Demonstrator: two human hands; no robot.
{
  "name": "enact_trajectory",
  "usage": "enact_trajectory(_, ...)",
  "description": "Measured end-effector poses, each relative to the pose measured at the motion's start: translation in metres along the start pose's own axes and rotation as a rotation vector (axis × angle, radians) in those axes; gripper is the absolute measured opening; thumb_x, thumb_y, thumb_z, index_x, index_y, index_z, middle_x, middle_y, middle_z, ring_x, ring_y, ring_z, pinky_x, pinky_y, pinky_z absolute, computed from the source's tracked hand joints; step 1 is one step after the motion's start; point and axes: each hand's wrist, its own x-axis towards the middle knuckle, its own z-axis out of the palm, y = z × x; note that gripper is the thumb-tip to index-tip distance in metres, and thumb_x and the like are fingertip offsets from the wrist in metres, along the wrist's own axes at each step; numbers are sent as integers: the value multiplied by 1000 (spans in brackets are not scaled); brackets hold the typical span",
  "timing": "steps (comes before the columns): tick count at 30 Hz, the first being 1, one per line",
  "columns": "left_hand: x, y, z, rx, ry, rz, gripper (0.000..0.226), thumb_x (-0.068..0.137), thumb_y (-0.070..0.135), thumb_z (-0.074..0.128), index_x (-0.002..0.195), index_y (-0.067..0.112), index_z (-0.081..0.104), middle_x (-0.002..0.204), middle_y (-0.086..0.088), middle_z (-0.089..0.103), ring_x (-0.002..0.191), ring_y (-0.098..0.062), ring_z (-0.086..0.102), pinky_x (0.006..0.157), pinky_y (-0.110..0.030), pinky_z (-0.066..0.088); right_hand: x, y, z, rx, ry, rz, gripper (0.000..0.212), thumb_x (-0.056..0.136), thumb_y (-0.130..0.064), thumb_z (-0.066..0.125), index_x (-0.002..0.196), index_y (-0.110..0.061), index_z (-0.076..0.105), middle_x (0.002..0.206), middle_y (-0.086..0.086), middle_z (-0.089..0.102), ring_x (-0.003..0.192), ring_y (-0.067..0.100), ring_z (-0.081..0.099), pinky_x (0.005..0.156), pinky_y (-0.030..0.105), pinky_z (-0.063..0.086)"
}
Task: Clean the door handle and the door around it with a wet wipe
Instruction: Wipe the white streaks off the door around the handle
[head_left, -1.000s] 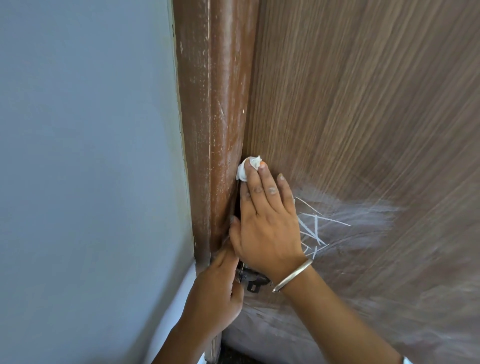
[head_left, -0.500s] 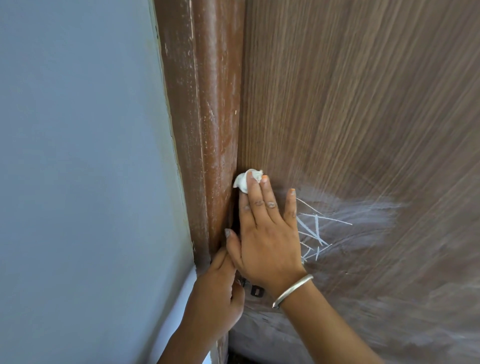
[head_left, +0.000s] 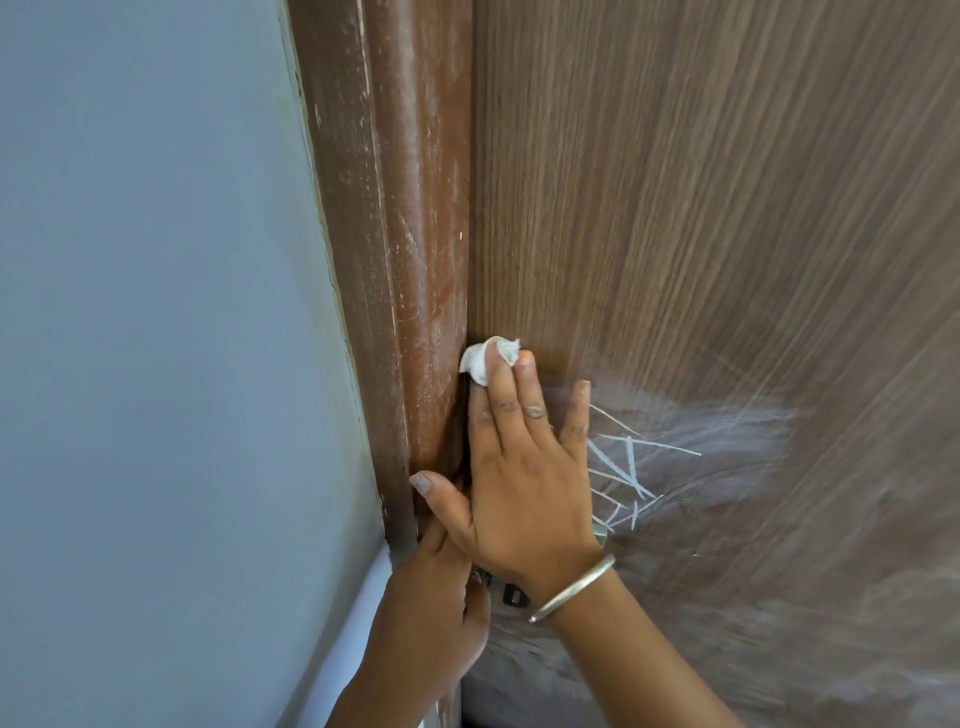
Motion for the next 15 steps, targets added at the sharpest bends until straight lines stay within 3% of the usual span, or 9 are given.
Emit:
enact_trajectory(2, 1, 1, -3, -25, 7, 58, 68, 82, 11, 57, 139, 35, 29, 146, 21, 32, 115, -6, 50, 74, -11, 44, -6, 13, -3, -23, 43, 83, 93, 85, -74, 14, 144, -2, 22, 155, 13, 6, 143, 30, 6, 112, 60, -4)
enact_trajectory(5, 0, 3, -6, -69, -3, 118, 86, 78, 2, 54, 134, 52, 12, 140, 40, 11, 121, 8, 36, 83, -5, 39, -16, 35, -6, -36, 119, 239, 95, 85, -74, 10, 144, 0, 18, 153, 18, 0, 143, 34, 0, 110, 61, -3)
enact_trajectory(7, 1, 3, -6, -88, -11, 119, 86, 79, -2, 53, 131, 52, 12, 140, 39, 10, 125, 4, 38, 89, -6, 39, -20, 42, -7, -13, 157, 286, 95, 85, -74, 11, 145, -1, 13, 152, 21, 0, 142, 36, -3, 109, 63, -1)
enact_trajectory(10, 1, 2, -4, -65, -6, 101, 88, 79, -2, 55, 129, 54, 8, 136, 40, 10, 114, -9, 54, 75, -2, 37, -15, 35, -6, -2, 171, 226, 96, 83, -76, 14, 147, -5, 2, 151, 21, 6, 142, 37, -6, 110, 62, -4)
enact_trajectory(15, 1, 0, -3, -86, 3, 89, 88, 83, 3, 58, 129, 56, 5, 146, 14, 33, 103, -17, 60, 68, -4, 40, 2, 13, -2, -34, 101, 74, 99, 81, -78, 17, 146, -3, 20, 153, 15, 12, 144, 30, 2, 113, 59, 0)
